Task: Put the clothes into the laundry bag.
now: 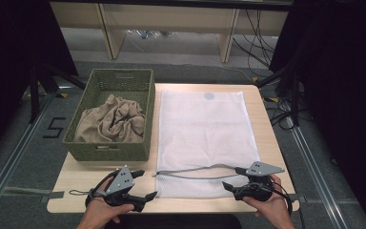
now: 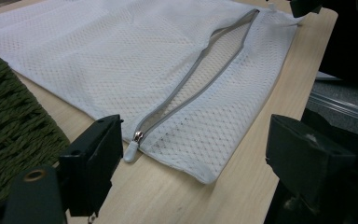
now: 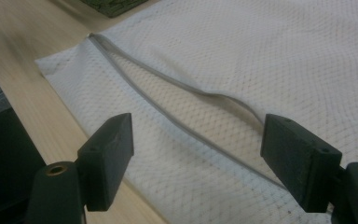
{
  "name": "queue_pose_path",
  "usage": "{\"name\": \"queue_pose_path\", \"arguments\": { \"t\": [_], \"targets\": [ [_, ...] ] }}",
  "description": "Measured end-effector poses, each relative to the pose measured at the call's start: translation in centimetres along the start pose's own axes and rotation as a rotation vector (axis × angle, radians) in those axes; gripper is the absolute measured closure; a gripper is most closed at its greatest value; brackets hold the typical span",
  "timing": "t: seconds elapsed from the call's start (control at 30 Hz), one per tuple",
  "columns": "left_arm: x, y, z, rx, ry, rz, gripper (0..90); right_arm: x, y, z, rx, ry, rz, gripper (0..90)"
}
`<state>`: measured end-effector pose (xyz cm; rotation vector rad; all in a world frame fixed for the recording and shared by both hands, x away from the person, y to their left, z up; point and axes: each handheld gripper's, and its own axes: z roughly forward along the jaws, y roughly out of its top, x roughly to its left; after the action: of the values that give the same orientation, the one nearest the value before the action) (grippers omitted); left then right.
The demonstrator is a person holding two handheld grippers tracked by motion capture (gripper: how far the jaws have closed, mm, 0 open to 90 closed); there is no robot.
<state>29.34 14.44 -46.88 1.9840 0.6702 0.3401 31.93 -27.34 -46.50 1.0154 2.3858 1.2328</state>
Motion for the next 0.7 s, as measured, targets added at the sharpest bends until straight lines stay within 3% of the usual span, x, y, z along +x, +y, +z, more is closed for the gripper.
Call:
{"name": "queue_pose_path", "arguments": {
  "t": [0.03, 0.2, 0.23, 0.33, 0.43, 0.47, 0.53, 0.57, 0.63, 0.7],
  "targets": [
    [0.1, 0.0, 0.0, 0.000, -0.005, 0.004, 17.7, -0.1, 0.0, 0.1, -0.006, 0.021, 0.010, 26.2],
    [0.0, 0.1, 0.1, 0.003, 0.003, 0.008, 17.5, -0.3, -0.1, 0.1, 0.007, -0.003, 0.017, 26.2],
    [0.1, 0.1, 0.0, 0.016, 0.009, 0.025, 17.5, -0.4, -0.1, 0.1, 0.008, 0.003, 0.010, 26.2],
    [0.0, 0.1, 0.1, 0.014, -0.001, 0.015, 17.5, -0.5, -0.1, 0.2, 0.004, 0.012, 0.016, 26.2],
    [-0.1, 0.1, 0.3, 0.007, -0.009, 0.007, 17.5, -0.7, -0.1, 0.1, 0.006, -0.015, 0.009, 26.2],
    [0.1, 0.2, 0.2, 0.013, -0.016, 0.040, 17.5, -0.7, -0.1, 0.1, 0.007, -0.014, 0.010, 26.2],
    [-0.1, 0.1, 0.3, 0.015, -0.014, 0.016, 17.5, -0.6, -0.1, 0.1, 0.016, -0.008, 0.030, 26.2],
    [-0.1, 0.2, 0.3, 0.011, -0.017, 0.008, 17.5, -0.8, -0.1, 0.2, 0.009, -0.012, 0.008, 26.3],
    [-0.2, 0.2, 0.3, 0.001, -0.027, -0.009, 17.5, -0.9, -0.1, 0.3, 0.012, -0.016, 0.017, 26.7],
    [-0.2, 0.3, 0.3, 0.011, -0.023, 0.020, 17.5, -1.2, 0.0, 0.4, 0.013, -0.014, 0.011, 26.8]
  ]
}}
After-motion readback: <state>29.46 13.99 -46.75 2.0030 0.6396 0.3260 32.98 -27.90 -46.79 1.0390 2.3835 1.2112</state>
